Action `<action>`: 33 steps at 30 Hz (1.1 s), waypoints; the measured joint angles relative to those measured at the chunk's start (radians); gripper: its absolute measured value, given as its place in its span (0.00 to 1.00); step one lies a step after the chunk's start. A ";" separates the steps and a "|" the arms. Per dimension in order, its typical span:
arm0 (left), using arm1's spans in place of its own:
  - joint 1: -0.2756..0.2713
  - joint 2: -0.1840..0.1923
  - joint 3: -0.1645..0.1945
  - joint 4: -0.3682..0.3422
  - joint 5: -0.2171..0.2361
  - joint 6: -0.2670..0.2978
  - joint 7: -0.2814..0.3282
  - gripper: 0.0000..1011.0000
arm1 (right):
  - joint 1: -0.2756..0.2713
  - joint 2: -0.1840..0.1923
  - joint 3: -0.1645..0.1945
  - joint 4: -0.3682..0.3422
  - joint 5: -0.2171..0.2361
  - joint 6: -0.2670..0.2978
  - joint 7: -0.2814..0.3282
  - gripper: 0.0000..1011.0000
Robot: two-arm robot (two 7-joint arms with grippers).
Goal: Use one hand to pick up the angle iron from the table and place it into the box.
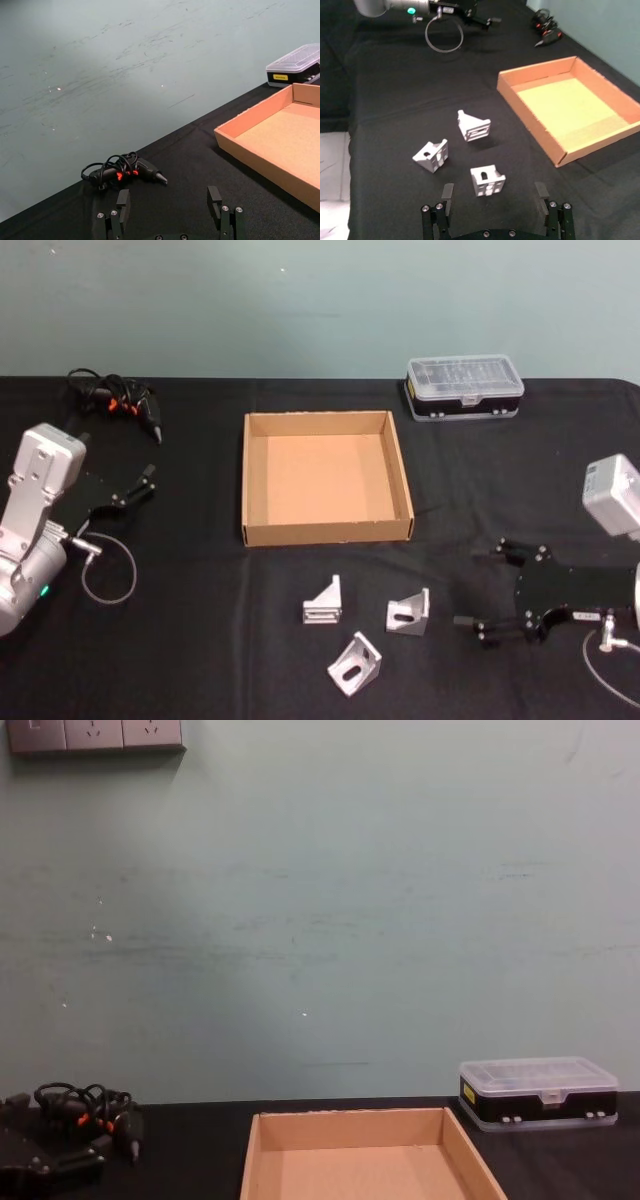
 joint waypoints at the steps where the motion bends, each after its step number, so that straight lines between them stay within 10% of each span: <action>1: 0.000 0.000 0.000 0.000 0.000 0.000 0.000 1.00 | 0.005 0.000 -0.006 0.003 -0.002 0.003 0.005 0.99; 33: 0.000 0.000 0.000 0.000 0.000 0.000 0.000 1.00 | 0.247 -0.136 -0.230 0.232 -0.094 0.046 0.123 0.99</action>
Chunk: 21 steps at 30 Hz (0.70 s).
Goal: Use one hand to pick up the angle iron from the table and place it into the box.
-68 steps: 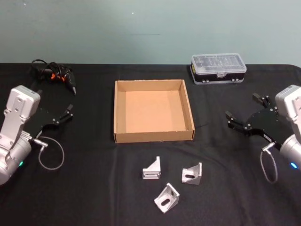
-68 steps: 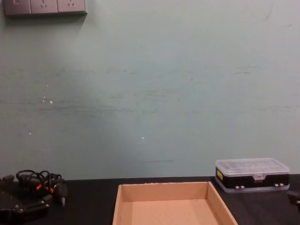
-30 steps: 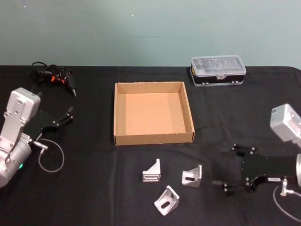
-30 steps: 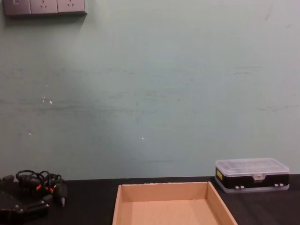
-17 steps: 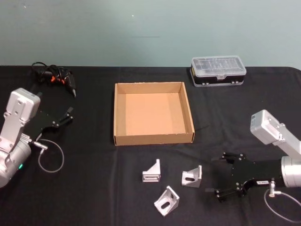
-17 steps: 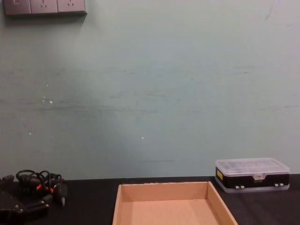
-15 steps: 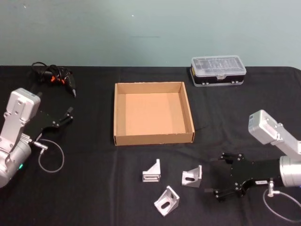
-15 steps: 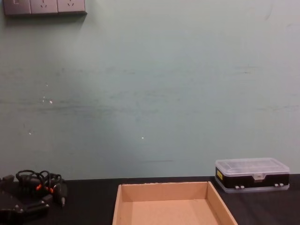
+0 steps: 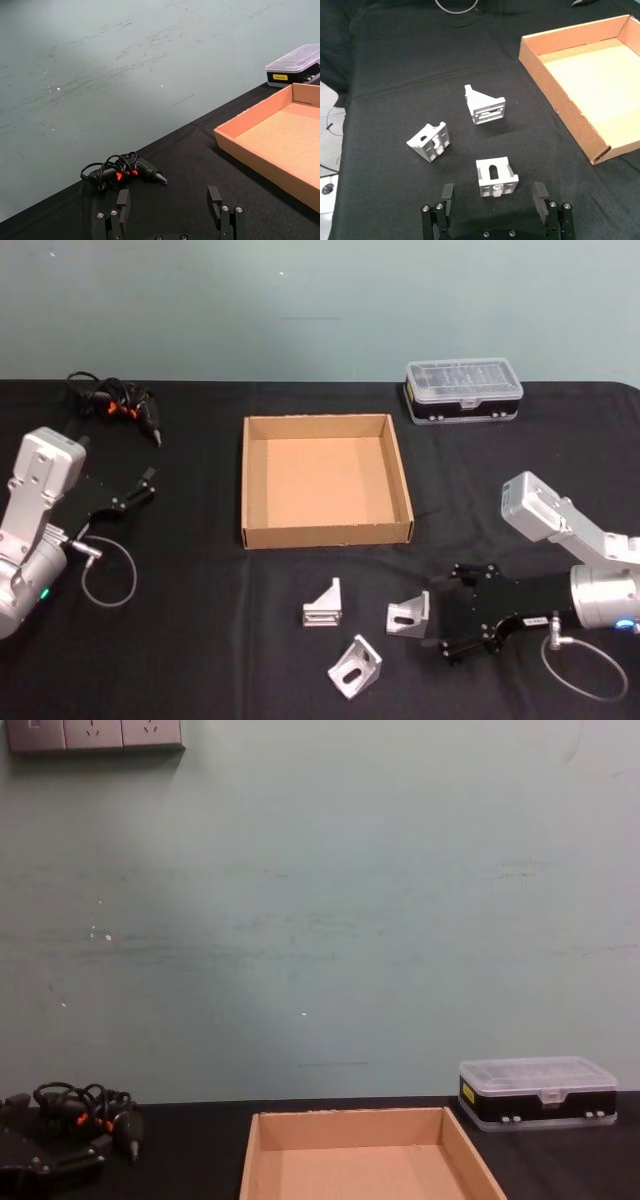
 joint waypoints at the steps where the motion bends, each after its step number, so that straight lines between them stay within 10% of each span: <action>1: 0.000 0.000 0.000 0.000 0.000 0.000 0.000 1.00 | 0.004 -0.003 -0.003 0.004 -0.001 0.000 0.001 0.99; 21: 0.000 0.000 0.000 0.000 0.000 0.000 0.000 1.00 | 0.099 -0.077 -0.083 0.102 -0.025 -0.009 0.034 0.99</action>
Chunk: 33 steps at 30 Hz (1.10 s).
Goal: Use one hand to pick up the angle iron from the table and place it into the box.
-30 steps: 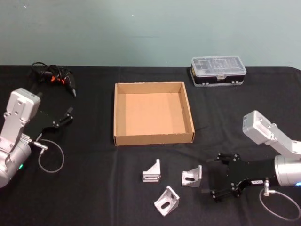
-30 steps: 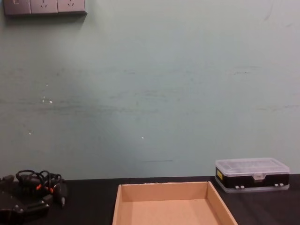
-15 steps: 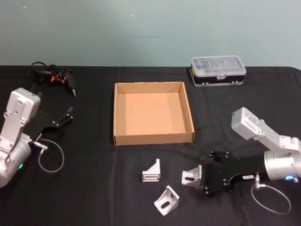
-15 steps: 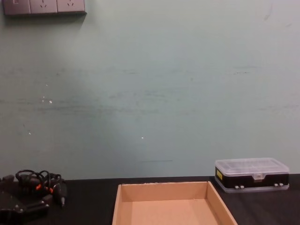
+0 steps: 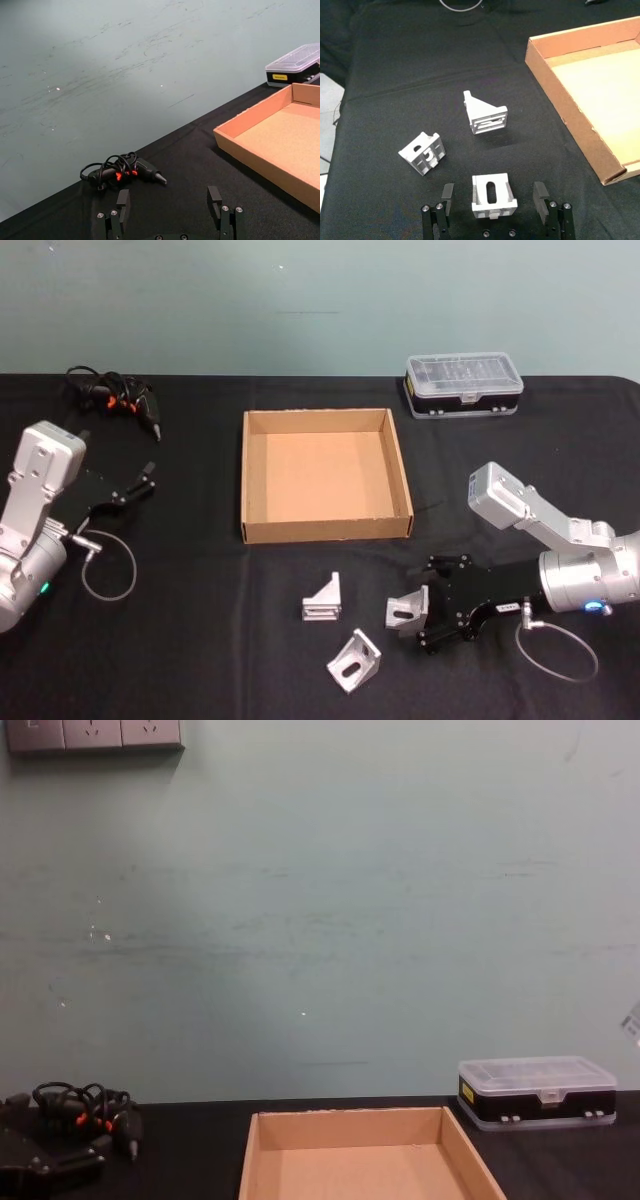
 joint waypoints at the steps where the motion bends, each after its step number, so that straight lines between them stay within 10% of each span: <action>1: 0.000 0.000 0.000 0.000 0.000 0.000 0.000 1.00 | 0.001 0.000 -0.002 0.001 -0.001 0.000 0.000 0.99; 12: 0.000 0.000 0.000 0.000 0.000 0.000 0.000 1.00 | 0.004 0.004 -0.013 -0.002 -0.003 0.002 -0.005 0.97; 33: 0.000 0.000 0.000 0.000 0.000 0.000 0.000 1.00 | 0.001 0.002 -0.018 0.002 -0.006 -0.006 -0.017 0.45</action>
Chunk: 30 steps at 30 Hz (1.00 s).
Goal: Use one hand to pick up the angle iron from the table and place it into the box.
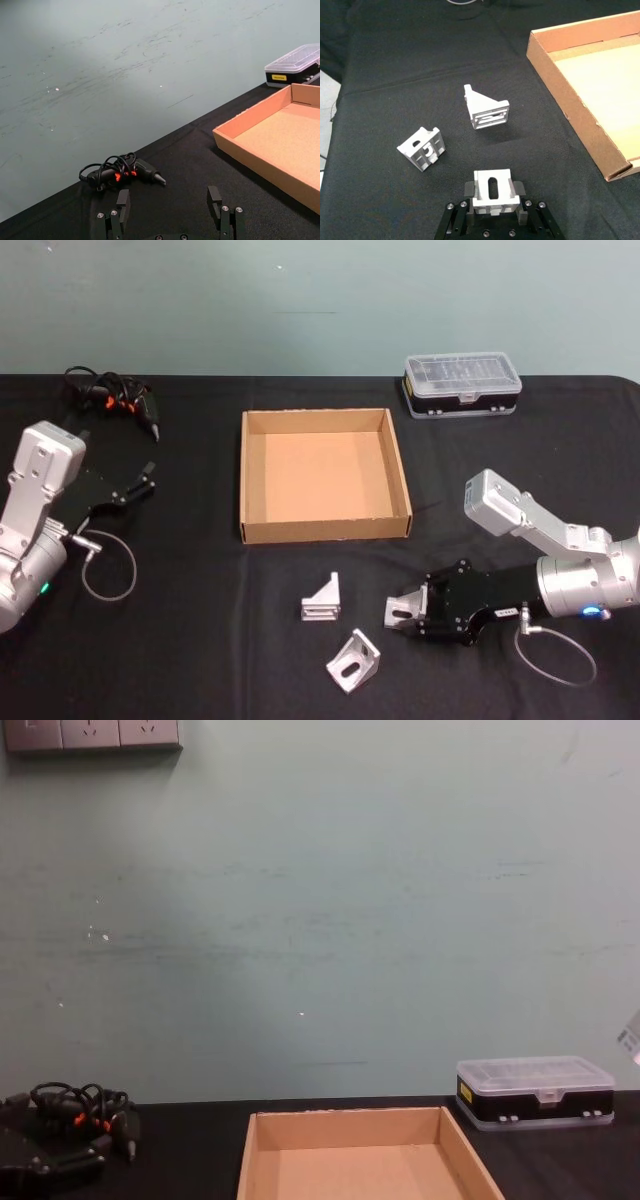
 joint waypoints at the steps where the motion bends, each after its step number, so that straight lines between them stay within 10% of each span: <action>1: 0.000 0.000 0.000 0.000 0.000 0.000 0.000 1.00 | 0.000 0.000 0.000 0.000 0.000 0.000 0.000 0.45; 21: 0.000 0.000 0.000 0.000 0.000 0.000 0.000 1.00 | -0.025 0.050 0.090 -0.155 0.021 -0.002 -0.106 0.45; 30: 0.000 0.000 0.000 0.000 0.000 0.000 0.000 1.00 | 0.010 -0.045 0.127 -0.110 -0.012 0.022 -0.218 0.45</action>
